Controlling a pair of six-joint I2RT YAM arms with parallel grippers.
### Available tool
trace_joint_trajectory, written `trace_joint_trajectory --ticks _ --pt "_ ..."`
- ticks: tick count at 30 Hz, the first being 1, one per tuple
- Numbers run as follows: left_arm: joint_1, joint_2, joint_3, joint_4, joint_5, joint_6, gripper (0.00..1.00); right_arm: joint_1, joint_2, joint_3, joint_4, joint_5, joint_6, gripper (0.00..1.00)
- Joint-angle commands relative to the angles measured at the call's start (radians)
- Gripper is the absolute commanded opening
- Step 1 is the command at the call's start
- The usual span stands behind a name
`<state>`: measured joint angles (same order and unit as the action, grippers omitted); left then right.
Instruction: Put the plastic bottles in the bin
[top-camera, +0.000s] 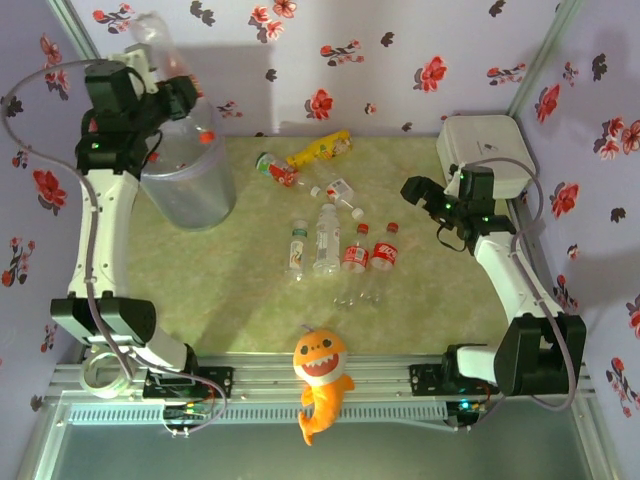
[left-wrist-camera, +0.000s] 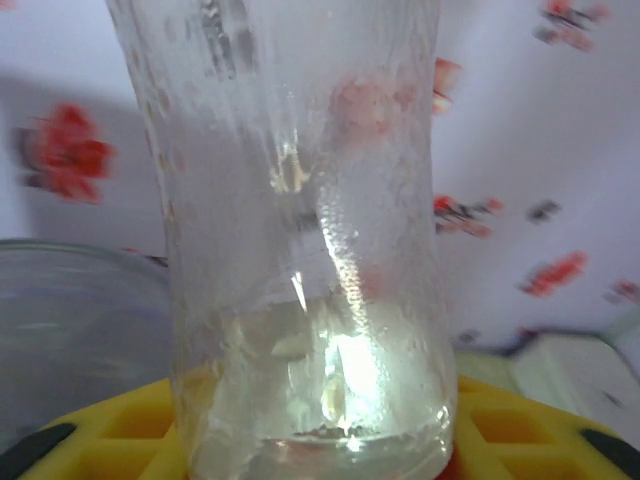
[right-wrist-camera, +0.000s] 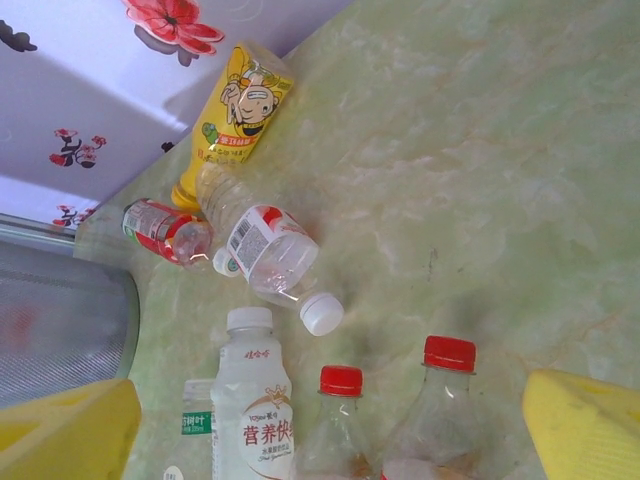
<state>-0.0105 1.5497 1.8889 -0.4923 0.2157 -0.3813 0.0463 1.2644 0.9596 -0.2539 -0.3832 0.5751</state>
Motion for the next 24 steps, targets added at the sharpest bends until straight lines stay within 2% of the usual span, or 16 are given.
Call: trace_joint_trajectory --ticks 1,4,11,24 --pt "0.038 -0.015 -0.047 0.089 -0.17 0.024 0.0 0.003 0.004 -0.008 -0.008 -0.023 -0.03 0.99" --pt "0.053 0.007 -0.076 0.146 -0.243 0.035 0.0 0.003 0.004 -0.011 -0.012 -0.023 -0.035 0.99" --pt "0.043 0.093 -0.115 0.189 -0.306 0.069 0.0 0.003 0.008 -0.013 -0.019 -0.02 -0.036 0.99" --pt "-0.008 0.13 -0.251 0.172 -0.298 0.079 0.0 0.003 0.025 -0.004 -0.035 -0.005 -0.043 0.99"
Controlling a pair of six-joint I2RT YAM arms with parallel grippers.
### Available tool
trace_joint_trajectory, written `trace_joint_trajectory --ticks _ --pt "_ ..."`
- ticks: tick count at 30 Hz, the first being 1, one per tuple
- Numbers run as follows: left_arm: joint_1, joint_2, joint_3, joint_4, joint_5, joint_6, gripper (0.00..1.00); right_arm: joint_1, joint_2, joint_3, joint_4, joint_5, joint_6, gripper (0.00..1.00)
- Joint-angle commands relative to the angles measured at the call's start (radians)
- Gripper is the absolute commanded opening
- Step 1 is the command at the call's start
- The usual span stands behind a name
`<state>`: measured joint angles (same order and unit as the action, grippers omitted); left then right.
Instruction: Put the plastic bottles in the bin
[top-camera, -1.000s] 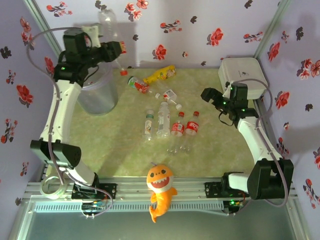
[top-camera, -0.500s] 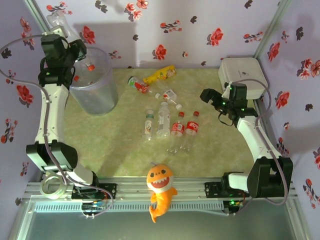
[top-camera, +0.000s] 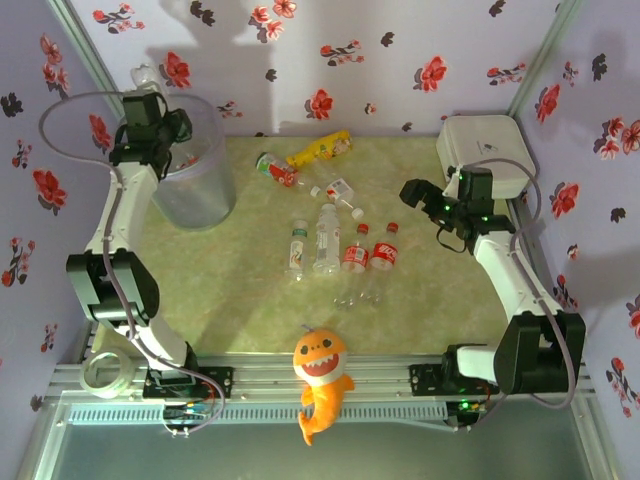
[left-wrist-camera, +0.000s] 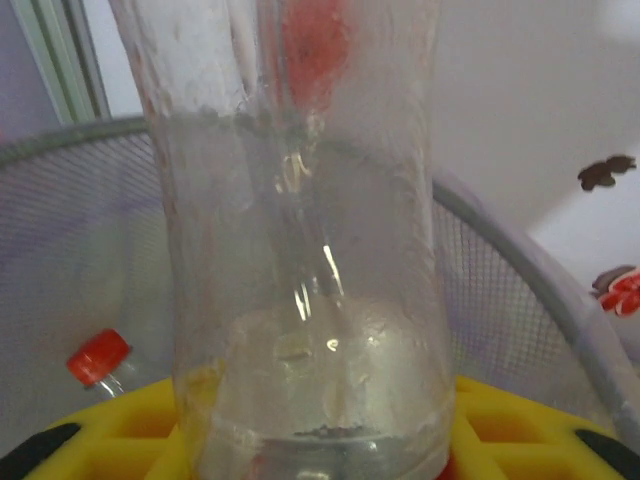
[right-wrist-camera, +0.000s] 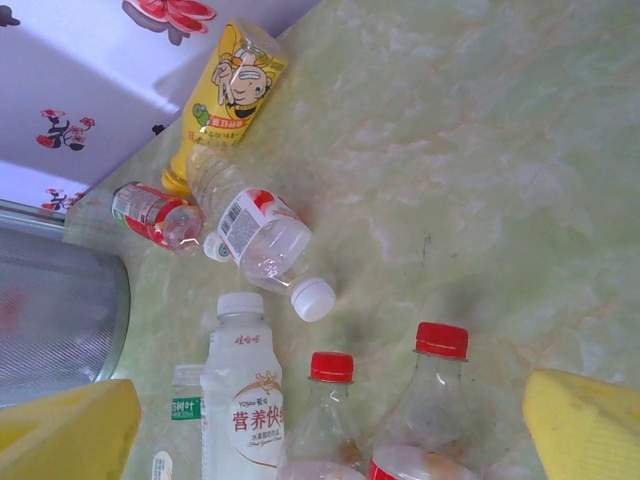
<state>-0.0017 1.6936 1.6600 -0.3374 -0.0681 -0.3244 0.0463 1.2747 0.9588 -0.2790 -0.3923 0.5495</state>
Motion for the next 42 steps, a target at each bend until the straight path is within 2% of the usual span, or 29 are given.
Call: trace_joint_trajectory --ticks 1,6,19,20,22,23,27,42 --pt "-0.018 -0.017 -0.041 0.019 -0.015 0.014 0.0 0.004 0.015 -0.002 -0.006 0.003 -0.016 0.99" --pt "-0.021 -0.019 -0.125 0.05 -0.01 -0.013 0.0 0.006 0.027 0.002 -0.006 0.003 -0.018 0.99" --pt "-0.026 0.012 -0.18 0.052 0.034 -0.031 0.0 0.016 0.032 0.005 -0.016 0.027 -0.031 0.99" --pt "-0.025 0.013 -0.177 0.051 0.036 -0.031 0.04 0.017 0.032 0.004 -0.018 0.03 -0.033 0.99" --pt "-0.026 0.018 -0.17 0.051 0.042 -0.032 0.22 0.018 0.028 0.003 -0.025 0.036 -0.037 0.99" --pt "-0.026 0.02 -0.166 0.048 0.045 -0.031 0.28 0.018 0.028 0.004 -0.027 0.039 -0.039 0.99" --pt "-0.026 0.027 -0.145 0.036 0.053 -0.027 0.43 0.021 0.025 0.0 -0.032 0.05 -0.042 0.99" --pt "-0.026 0.031 -0.122 0.023 0.062 -0.02 0.75 0.036 0.018 0.009 -0.059 0.082 -0.053 0.99"
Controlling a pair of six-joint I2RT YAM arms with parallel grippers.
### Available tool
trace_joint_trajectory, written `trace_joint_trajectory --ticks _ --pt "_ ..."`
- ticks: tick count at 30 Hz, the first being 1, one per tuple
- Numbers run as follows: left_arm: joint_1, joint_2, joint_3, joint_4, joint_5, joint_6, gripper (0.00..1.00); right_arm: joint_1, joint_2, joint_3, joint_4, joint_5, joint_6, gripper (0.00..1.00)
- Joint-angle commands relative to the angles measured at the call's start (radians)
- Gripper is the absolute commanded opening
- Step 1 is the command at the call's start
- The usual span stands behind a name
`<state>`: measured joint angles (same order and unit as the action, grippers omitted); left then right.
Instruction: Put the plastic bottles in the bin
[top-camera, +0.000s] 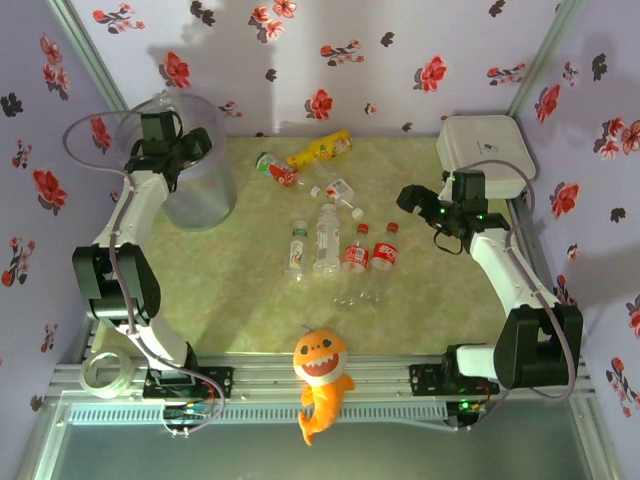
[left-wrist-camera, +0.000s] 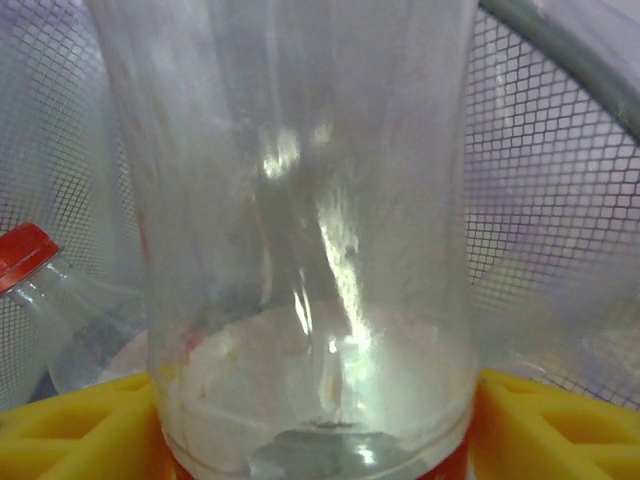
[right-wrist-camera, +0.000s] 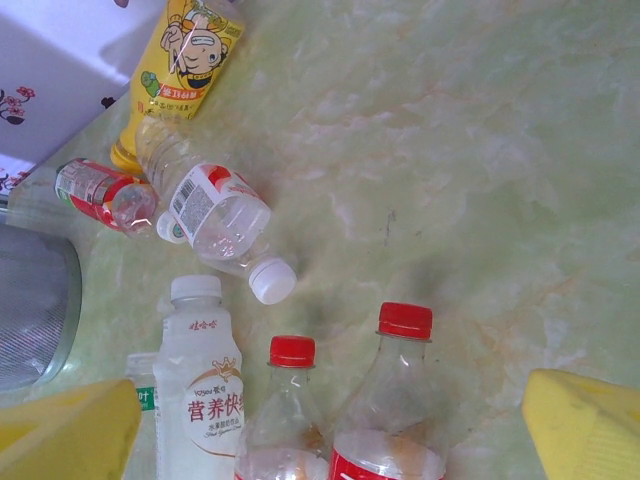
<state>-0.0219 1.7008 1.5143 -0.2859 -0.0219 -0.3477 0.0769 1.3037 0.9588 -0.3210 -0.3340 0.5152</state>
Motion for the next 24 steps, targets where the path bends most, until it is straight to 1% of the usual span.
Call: trace_joint_trajectory --ticks 1,4,8,12,16,24 --pt "-0.006 0.025 0.025 -0.031 0.016 0.004 0.78 0.006 -0.012 0.008 -0.018 0.023 -0.017 0.99" --pt "-0.005 0.024 0.029 -0.035 0.016 0.007 0.85 0.007 -0.012 0.012 -0.025 0.029 -0.016 0.99" --pt "-0.004 0.023 0.035 -0.039 0.017 0.014 0.87 0.018 -0.011 0.023 -0.053 0.061 -0.02 0.99" --pt "-0.005 0.022 0.064 -0.058 0.017 0.031 0.87 0.056 0.008 0.064 -0.151 0.176 -0.027 0.98" --pt "-0.005 0.01 0.113 -0.085 0.016 0.057 0.88 0.115 0.044 0.082 -0.196 0.238 -0.006 0.95" --pt "-0.006 -0.038 0.215 -0.15 0.005 0.128 0.91 0.215 0.159 0.093 -0.226 0.271 0.102 0.81"
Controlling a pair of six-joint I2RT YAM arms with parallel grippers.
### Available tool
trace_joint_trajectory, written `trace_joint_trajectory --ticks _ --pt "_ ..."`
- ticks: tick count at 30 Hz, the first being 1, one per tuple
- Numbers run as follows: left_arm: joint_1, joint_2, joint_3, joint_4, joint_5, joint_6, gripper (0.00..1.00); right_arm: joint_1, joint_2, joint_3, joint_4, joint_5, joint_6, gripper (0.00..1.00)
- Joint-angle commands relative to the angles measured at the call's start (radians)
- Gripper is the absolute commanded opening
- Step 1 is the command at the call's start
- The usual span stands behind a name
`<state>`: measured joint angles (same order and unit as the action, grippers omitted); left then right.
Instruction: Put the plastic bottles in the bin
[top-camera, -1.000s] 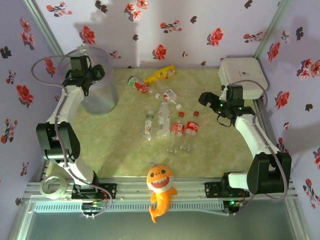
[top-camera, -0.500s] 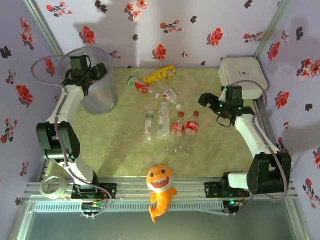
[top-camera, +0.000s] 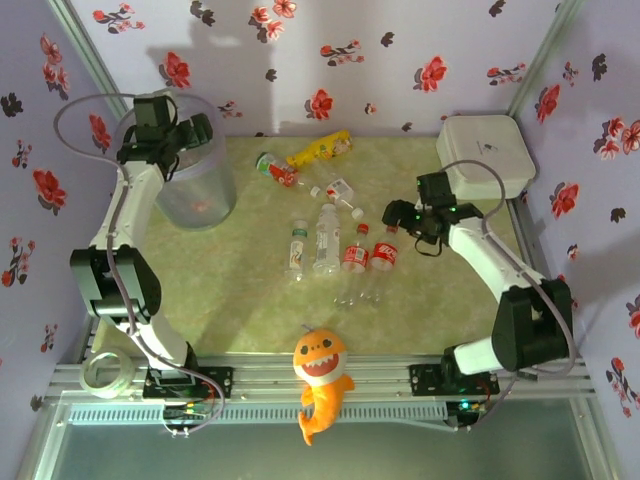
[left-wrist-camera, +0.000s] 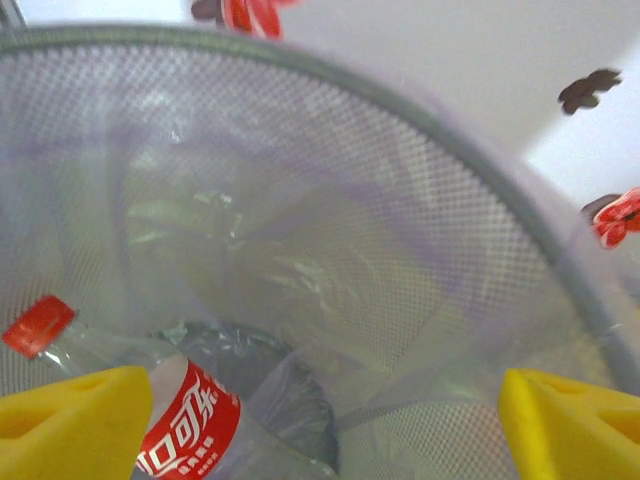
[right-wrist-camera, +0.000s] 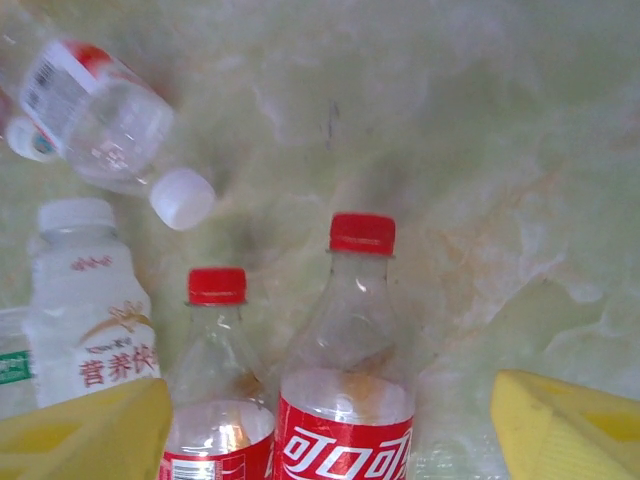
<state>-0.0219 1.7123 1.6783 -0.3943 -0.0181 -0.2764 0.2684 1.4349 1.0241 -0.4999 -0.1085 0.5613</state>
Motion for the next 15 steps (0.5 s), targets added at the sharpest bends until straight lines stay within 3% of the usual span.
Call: trace_joint_trajectory --ticks 1,8,12,15 --pt "-0.006 -0.058 0.063 -0.051 -0.002 0.068 0.91 0.033 0.04 0.023 -0.045 0.047 0.066 0.79" --pt "-0.017 -0.174 0.063 -0.093 -0.007 0.102 0.93 0.064 0.101 0.009 -0.039 0.082 0.101 0.74" --pt "-0.067 -0.279 -0.036 -0.095 -0.006 0.111 0.94 0.068 0.135 0.013 -0.047 0.117 0.095 0.86" --pt "-0.12 -0.343 -0.116 -0.103 0.001 0.105 0.94 0.07 0.158 0.016 -0.043 0.113 0.098 0.88"
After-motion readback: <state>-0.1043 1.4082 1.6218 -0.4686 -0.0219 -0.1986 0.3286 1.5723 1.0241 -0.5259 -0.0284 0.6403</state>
